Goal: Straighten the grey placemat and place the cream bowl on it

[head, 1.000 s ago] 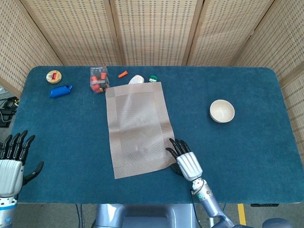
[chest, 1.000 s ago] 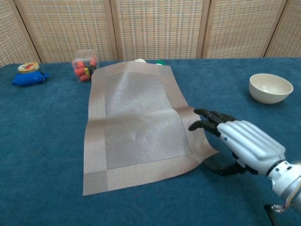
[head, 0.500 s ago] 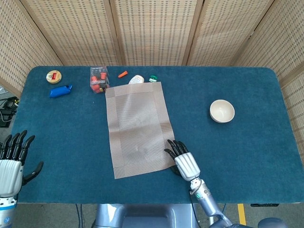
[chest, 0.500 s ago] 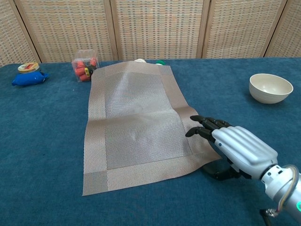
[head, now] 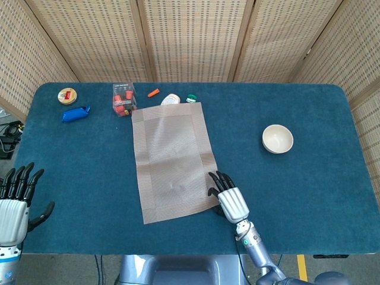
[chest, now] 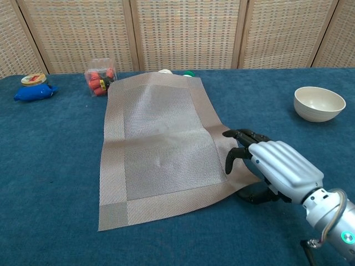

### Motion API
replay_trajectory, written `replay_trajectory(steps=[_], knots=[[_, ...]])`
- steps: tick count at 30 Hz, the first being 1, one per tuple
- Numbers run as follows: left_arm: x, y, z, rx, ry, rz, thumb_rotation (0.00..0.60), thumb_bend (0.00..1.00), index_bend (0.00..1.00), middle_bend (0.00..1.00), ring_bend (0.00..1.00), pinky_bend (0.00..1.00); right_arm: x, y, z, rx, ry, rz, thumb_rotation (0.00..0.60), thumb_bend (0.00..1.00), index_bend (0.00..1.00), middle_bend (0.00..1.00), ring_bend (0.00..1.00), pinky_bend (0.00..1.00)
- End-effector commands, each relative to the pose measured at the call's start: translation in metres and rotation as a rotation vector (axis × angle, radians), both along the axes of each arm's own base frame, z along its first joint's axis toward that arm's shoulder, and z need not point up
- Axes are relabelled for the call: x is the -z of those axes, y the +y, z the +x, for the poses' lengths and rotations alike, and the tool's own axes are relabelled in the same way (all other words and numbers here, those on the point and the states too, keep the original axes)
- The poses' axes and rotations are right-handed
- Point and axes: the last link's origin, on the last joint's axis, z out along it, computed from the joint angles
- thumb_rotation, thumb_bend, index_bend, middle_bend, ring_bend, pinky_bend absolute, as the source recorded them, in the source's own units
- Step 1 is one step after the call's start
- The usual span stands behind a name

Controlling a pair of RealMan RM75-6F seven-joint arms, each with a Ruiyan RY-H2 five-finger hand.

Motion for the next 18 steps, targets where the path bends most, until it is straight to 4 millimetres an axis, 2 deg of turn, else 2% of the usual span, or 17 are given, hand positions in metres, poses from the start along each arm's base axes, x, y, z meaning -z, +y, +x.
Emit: replay_trajectory(steps=[1, 8, 18], knots=[[-0.0002, 0.0001, -0.0003, -0.002, 0.000, 0.001, 0.600, 0.29, 0.11, 0.00, 0.00, 0.00, -0.0001, -0.0010, 0.0009, -0.005, -0.017, -0.009, 0.600, 0.46, 0.55, 0.20, 0.01, 0.20], [0.0006, 0.0002, -0.0001, -0.002, -0.002, -0.004, 0.600, 0.29, 0.12, 0.00, 0.00, 0.00, -0.0025, -0.0012, 0.0018, -0.016, -0.040, -0.016, 0.600, 0.46, 0.61, 0.25, 0.04, 0.22], [-0.0011, -0.0002, -0.0001, 0.001, -0.004, -0.001, 0.600, 0.29, 0.12, 0.00, 0.00, 0.00, -0.0034, -0.0007, 0.0023, -0.022, -0.041, -0.009, 0.600, 0.56, 0.63, 0.25, 0.05, 0.23]])
